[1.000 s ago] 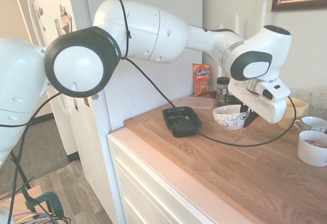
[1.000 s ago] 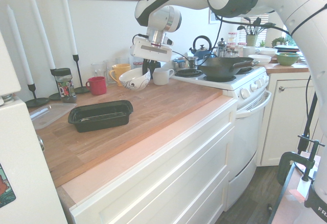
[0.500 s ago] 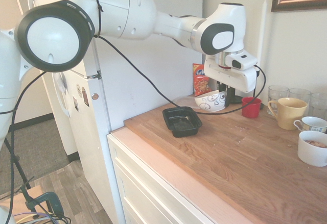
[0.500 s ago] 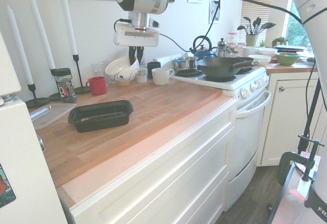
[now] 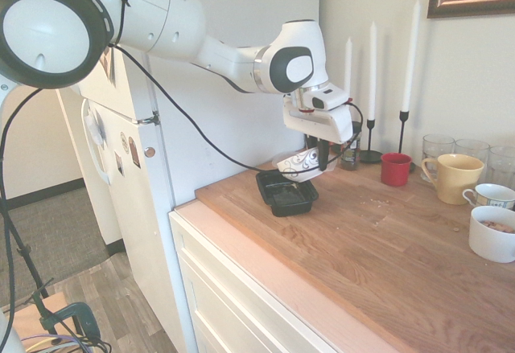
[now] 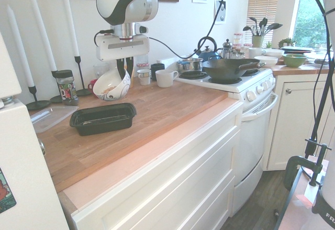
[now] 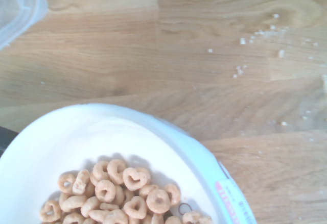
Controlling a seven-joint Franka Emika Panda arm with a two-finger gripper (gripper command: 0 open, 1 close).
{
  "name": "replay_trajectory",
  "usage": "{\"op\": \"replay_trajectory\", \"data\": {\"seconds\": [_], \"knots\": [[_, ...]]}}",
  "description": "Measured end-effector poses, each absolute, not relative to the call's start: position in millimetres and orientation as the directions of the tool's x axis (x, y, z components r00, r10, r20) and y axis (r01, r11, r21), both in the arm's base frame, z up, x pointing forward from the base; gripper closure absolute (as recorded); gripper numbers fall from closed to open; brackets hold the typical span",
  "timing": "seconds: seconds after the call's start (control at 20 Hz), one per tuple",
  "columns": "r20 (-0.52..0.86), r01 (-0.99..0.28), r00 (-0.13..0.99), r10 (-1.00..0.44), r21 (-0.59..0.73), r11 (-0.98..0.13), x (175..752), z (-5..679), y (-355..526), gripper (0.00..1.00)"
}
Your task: Pour the cereal into the box
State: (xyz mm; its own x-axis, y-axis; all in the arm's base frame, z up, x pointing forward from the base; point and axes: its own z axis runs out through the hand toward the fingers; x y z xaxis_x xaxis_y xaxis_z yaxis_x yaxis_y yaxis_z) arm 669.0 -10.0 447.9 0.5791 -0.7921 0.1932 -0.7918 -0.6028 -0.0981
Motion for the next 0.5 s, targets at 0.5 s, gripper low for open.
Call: {"op": "replay_trajectory", "data": {"seconds": [0.5], "knots": [[0.470,-0.784,0.556,-0.685,0.024,-0.620,649,458,32,1.00]]}}
